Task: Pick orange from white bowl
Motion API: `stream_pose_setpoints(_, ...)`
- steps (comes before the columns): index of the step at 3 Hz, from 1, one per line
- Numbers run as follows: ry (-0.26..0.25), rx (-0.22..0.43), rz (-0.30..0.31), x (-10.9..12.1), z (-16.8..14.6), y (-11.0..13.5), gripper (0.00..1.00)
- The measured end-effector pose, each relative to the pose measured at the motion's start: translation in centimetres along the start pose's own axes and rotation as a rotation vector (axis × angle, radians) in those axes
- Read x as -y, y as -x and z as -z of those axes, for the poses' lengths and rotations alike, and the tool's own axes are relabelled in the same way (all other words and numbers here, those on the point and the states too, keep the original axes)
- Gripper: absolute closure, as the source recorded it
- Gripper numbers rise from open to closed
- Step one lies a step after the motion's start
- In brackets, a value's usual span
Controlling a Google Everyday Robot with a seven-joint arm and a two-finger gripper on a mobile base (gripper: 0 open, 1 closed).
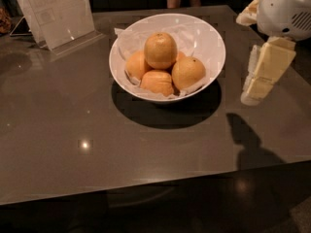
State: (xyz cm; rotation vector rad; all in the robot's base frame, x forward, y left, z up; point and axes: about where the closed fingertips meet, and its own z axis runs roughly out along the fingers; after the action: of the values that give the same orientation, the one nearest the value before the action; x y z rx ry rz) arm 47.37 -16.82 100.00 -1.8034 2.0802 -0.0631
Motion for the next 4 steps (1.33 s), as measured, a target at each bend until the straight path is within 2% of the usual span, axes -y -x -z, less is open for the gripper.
stream_pose_setpoints(2, 0.032, 0.106, 0.091, 4.0, -1.4, 6.2, 0.0)
stream_pose_setpoints(3, 0.065, 0.129, 0.128, 5.2, -2.9, 8.8, 0.0)
stream_pose_setpoints(4, 0.054, 0.136, 0.13, 5.4, -2.9, 9.1, 0.0)
